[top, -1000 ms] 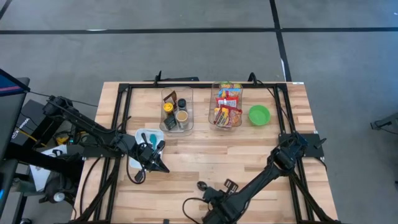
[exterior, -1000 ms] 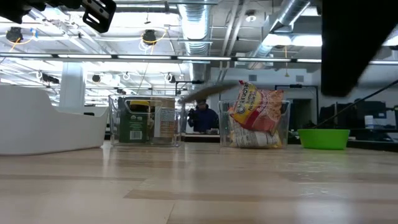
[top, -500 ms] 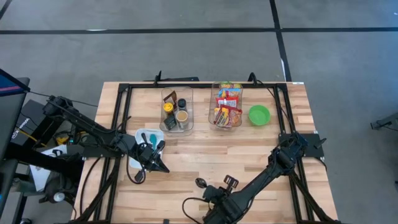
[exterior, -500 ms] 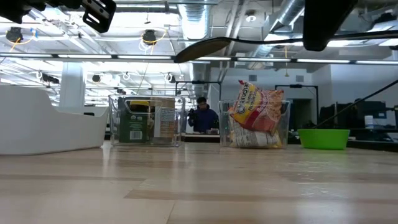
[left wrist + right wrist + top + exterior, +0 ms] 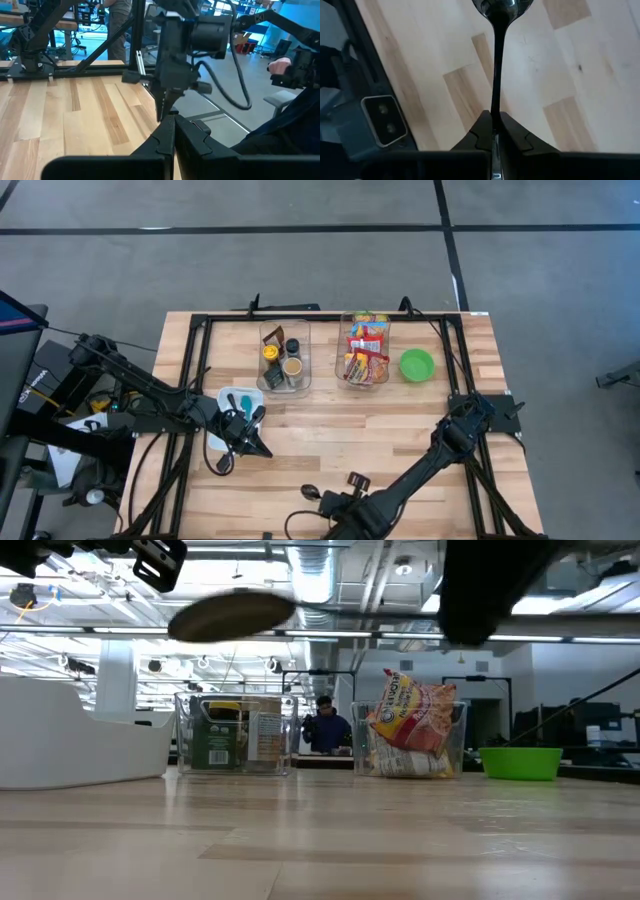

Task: Pick & Place Food Item
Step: Put the black spoon into the white bin

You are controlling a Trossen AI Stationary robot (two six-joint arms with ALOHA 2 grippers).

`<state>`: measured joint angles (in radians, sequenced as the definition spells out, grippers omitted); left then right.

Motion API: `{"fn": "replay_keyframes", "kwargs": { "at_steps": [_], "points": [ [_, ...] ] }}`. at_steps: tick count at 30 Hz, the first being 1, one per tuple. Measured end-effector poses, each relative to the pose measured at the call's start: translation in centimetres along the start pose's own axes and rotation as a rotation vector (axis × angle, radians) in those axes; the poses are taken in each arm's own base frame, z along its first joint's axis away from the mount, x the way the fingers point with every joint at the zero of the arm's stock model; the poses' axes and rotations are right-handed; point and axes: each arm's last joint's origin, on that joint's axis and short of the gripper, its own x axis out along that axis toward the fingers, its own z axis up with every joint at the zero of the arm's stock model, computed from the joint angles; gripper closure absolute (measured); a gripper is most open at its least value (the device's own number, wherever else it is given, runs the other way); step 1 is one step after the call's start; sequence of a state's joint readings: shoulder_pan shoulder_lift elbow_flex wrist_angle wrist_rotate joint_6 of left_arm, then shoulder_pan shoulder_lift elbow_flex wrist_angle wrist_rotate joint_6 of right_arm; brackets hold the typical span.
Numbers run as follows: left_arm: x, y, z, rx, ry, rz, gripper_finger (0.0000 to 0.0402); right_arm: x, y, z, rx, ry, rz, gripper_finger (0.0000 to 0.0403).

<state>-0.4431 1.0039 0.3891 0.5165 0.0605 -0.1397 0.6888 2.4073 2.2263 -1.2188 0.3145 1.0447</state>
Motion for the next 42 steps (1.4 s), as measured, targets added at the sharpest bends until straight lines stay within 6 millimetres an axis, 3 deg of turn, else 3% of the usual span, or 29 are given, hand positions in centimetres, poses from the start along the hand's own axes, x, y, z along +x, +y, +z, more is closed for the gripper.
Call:
{"fn": "replay_keyframes", "kwargs": {
  "at_steps": [4,19,27,35,42],
  "points": [
    [0.0,0.0,0.0,0.0,0.0,0.0,0.0399,1.2,-0.2,-0.5,0.016,0.011,-0.027,0.0402],
    [0.0,0.0,0.0,0.0,-0.001,0.0,0.0399,1.5,-0.7,-0.2,0.006,-0.049,-0.084,0.0402],
    [0.0,0.0,0.0,0.0,-0.001,0.0,0.0399,1.8,-0.3,1.5,-0.046,-0.13,-0.007,0.0402],
    [0.0,0.0,0.0,0.0,-0.001,0.0,0.0399,2.6,-1.6,3.2,-0.11,-0.123,-0.039,0.0402],
    [0.0,0.0,0.0,0.0,-0.001,0.0,0.0399,4.7,-2.8,2.2,-0.13,-0.06,-0.084,0.0402]
  ]
}}
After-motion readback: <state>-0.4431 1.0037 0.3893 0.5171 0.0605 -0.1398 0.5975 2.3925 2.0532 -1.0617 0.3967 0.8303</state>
